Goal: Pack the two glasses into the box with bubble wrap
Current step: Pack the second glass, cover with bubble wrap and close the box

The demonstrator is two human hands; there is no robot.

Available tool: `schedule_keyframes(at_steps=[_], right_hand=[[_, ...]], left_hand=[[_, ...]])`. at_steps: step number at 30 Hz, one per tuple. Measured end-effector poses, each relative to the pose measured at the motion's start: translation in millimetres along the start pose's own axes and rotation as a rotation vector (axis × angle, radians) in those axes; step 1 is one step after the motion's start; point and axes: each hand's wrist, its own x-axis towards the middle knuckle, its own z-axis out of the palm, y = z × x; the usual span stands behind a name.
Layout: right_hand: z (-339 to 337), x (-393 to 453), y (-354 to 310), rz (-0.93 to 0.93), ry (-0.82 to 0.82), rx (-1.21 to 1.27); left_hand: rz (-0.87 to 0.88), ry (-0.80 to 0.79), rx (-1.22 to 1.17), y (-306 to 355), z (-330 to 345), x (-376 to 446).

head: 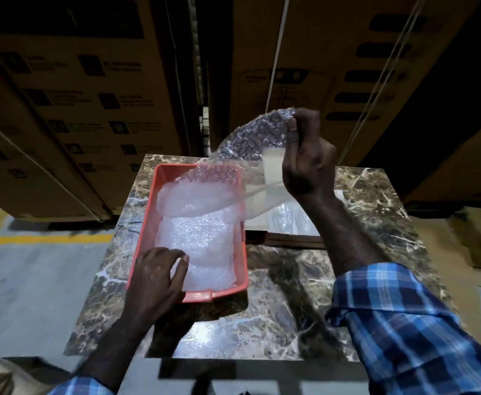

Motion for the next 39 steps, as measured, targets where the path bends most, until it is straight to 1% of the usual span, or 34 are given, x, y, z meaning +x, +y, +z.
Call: schedule_keyframes(at_steps=[3, 5, 9, 12, 14, 16, 20, 22, 25, 28, 29, 31, 32, 34, 35, 37, 39], right_hand=[[-30.6, -13.2, 19.2, -0.071, 0.005, -0.025], [-54.8, -29.2, 33.8, -0.103, -0.006, -0.046], [-100.8, -72.7, 64.0, -0.158, -0.127, -0.04], [-130.2, -112.4, 88.0, -0.207, -0.246, -0.046], [-144.9, -142.6, 103.8, -0.215, -0.349, -0.032], [-158.2, -173.5, 119.2, -0.174, -0.444, -0.022], [-180.1, -225.2, 142.4, -0.058, -0.637, -0.02], [-188.5, -243.5, 149.5, -0.015, -0.753, -0.037], [-200.3, -265.0, 158.1, 0.008, -0.874, -0.062], [-212.3, -278.6, 163.0, 0.135, -1.026, 0.005], [-214.3, -281.6, 164.3, 0.178, -1.057, 0.03], [-213.1, -284.5, 164.9, 0.256, -1.052, 0.049], [-210.4, -284.7, 165.9, 0.261, -1.015, 0.025], [-199.8, -286.1, 174.6, 0.182, -0.922, -0.102], [-192.8, -286.1, 180.0, 0.154, -0.914, -0.164], [-180.7, -287.7, 190.5, 0.149, -1.018, -0.253], [-175.0, -294.4, 199.8, 0.208, -1.146, -0.288]], left_hand=[[-0.033, 0.072, -0.044, 31.7, 6.7, -2.2], [-0.016, 0.127, -0.079, 62.8, 18.4, -6.3], [0.017, 0.186, -0.159, 128.7, 43.6, -17.0], [-0.04, 0.181, -0.265, 175.2, 64.5, -27.3], [-0.074, 0.151, -0.311, 198.9, 78.9, -34.2], [-0.03, 0.075, -0.282, 213.6, 93.8, -39.6], [0.156, -0.225, -0.056, 221.7, 134.6, -56.0], [0.224, -0.306, 0.014, 218.0, 156.7, -69.2], [0.234, -0.357, 0.046, 209.6, 175.9, -84.7], [0.23, -0.404, 0.076, 200.1, 176.2, -90.3], [0.219, -0.428, 0.07, 196.1, 174.1, -90.2], [0.199, -0.48, 0.057, 186.1, 168.7, -86.9], [0.207, -0.496, 0.069, 179.8, 167.1, -84.6], [0.222, -0.522, 0.093, 168.9, 164.9, -77.3], [0.228, -0.526, 0.097, 165.6, 164.0, -72.2], [0.256, -0.508, 0.096, 161.9, 163.6, -60.5], [0.262, -0.514, 0.095, 160.6, 164.9, -50.2]])
